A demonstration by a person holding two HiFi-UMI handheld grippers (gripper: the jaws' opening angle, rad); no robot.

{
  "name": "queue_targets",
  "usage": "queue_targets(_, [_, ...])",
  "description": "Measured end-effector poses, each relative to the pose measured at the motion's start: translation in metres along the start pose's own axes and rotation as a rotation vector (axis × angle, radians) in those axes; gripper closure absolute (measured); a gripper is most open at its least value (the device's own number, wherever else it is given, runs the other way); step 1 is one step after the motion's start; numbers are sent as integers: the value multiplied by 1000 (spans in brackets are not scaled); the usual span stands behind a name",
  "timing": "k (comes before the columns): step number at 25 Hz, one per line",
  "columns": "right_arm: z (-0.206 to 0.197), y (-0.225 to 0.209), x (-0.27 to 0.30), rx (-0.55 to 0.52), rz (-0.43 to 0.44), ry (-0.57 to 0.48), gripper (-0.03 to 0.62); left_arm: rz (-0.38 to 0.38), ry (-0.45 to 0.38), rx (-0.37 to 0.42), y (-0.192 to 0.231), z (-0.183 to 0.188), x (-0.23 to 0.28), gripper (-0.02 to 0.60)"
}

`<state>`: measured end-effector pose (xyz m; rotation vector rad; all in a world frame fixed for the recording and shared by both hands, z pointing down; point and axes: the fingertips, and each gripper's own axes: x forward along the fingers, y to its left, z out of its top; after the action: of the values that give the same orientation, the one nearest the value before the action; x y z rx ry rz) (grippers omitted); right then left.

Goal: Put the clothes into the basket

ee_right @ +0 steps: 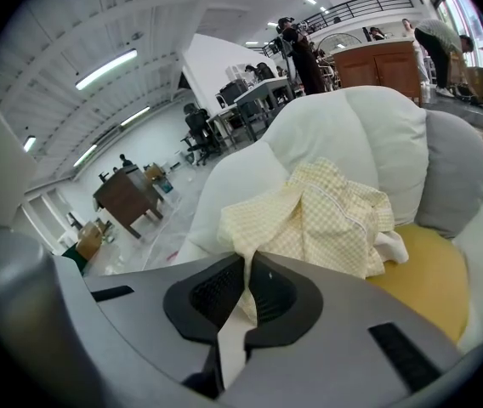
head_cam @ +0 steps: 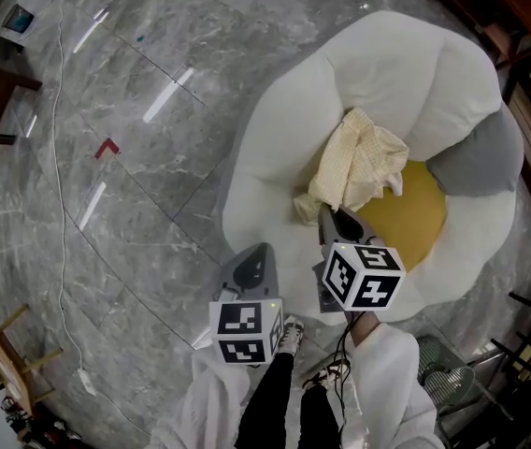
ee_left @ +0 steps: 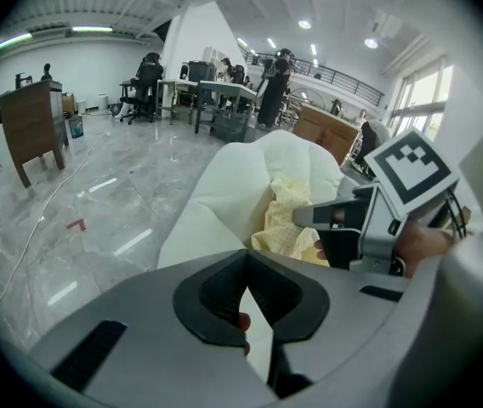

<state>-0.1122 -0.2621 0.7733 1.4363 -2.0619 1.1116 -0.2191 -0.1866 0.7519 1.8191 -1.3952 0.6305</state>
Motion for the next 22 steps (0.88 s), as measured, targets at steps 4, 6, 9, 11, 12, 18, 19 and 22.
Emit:
queue_targets(4, [12, -8, -19, 15, -1, -32, 565, -17, -7, 29, -14, 9, 3, 583])
queue_targets(6, [15, -9, -31, 21, 2, -46, 566, -24, -6, 44, -20, 14, 1, 583])
queue_targets(9, [18, -13, -50, 31, -1, -71, 566, -38, -7, 59, -32, 20, -1, 583])
queue_targets(11, [21, -18, -64, 45, -12, -93, 566, -45, -4, 69, -39, 23, 0, 583])
queue_targets(12, [21, -20, -71, 58, -16, -101, 566, -48, -1, 73, -43, 23, -1, 583])
queue_targets(18, [30, -25, -114, 89, -31, -125, 566, -80, -14, 99, -73, 39, -12, 583])
queue_targets(19, [33, -27, -120, 92, -34, -130, 566, -86, -16, 100, -78, 41, -13, 583])
queue_targets(22, [45, -34, -142, 100, -46, -142, 566, -109, -20, 102, -99, 49, -19, 583])
